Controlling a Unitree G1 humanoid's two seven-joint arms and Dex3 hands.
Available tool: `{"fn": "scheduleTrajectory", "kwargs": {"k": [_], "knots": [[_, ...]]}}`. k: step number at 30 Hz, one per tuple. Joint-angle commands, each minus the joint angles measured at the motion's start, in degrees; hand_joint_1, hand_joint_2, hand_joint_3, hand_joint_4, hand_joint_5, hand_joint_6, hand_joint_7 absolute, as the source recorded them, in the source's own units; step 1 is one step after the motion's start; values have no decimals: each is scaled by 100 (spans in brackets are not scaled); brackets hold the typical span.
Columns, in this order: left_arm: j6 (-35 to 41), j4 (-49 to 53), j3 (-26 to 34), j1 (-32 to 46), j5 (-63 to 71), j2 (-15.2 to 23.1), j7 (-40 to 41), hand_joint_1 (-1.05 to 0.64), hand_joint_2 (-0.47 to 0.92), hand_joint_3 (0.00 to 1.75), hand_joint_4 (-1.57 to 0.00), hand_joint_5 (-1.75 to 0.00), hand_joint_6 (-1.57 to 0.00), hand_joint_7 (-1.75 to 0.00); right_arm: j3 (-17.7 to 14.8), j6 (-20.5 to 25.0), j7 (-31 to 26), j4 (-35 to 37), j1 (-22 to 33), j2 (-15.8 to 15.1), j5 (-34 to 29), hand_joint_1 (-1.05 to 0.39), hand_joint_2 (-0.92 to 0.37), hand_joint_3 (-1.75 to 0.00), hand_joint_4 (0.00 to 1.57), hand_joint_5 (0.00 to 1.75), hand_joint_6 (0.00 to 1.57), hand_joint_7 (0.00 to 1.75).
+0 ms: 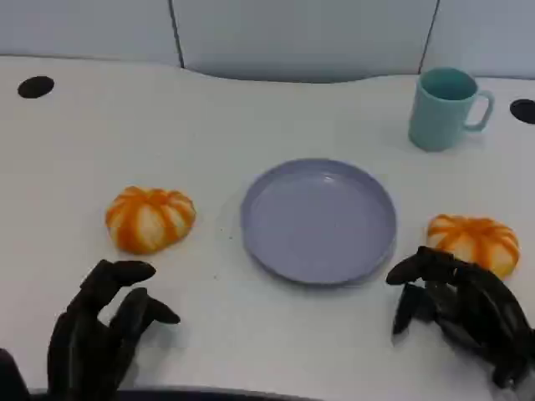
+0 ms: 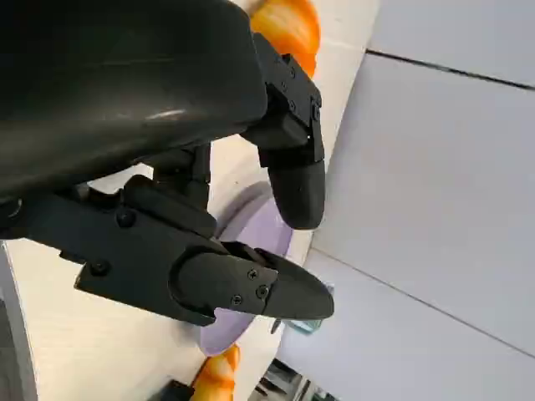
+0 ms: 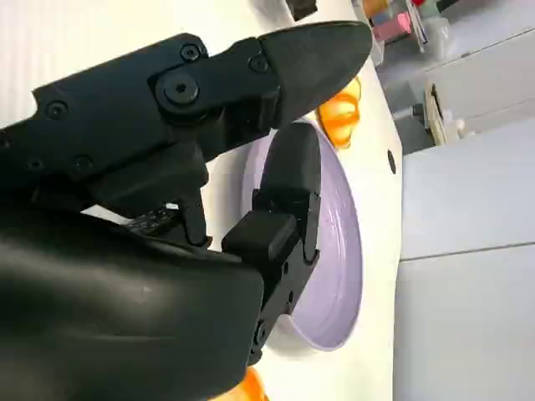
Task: Grasp the bread from the table and place it into the plate.
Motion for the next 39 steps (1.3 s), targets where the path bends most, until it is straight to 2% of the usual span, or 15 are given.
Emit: {"fn": "scheduleTrajectory", "kwargs": {"k": [1, 13, 22, 28, 33, 36, 39], "knots": [[-89, 41, 41, -21, -9, 83, -77, -70, 92, 18, -52, -175, -43, -133, 33, -16, -124, 144, 149, -94, -94, -60, -92, -14, 60, 158, 70, 109], [-88, 61, 50, -25, 99, 109, 16, -71, 92, 21, -50, -175, -41, -135, 16, 195, -109, 69, 133, -45, 18, -57, -92, -11, 62, 160, 71, 108], [-96, 10, 58, 4, 70, 92, -54, -70, 92, 22, -50, -175, -39, -138, 19, 94, -91, 106, 158, -51, 18, -58, -92, -13, 62, 157, 72, 104], [-950, 79, -3, -1, 419, 140, -68, -71, 92, 22, -43, -175, -39, -136, -1, 27, -21, 110, 217, -26, 72, -57, -92, -13, 59, 160, 71, 105], [-1480, -20, -146, -67, 903, 467, 18, -73, 92, 25, -37, -172, -37, -129, 10, 164, -65, 56, 243, -18, 76, -57, -92, -12, 60, 159, 72, 105], [-1672, -97, -271, -150, 1189, 757, 1, -70, 92, 27, -29, -170, -32, -121, 37, 213, -104, -6, 270, -30, 50, -57, -92, -13, 60, 158, 72, 105], [-1600, -419, -434, -218, 1569, 1069, 163, -67, 92, 21, -17, -164, -27, -115, 47, 248, -138, -54, 283, -22, 49, -56, -92, -11, 62, 157, 72, 105]]}}
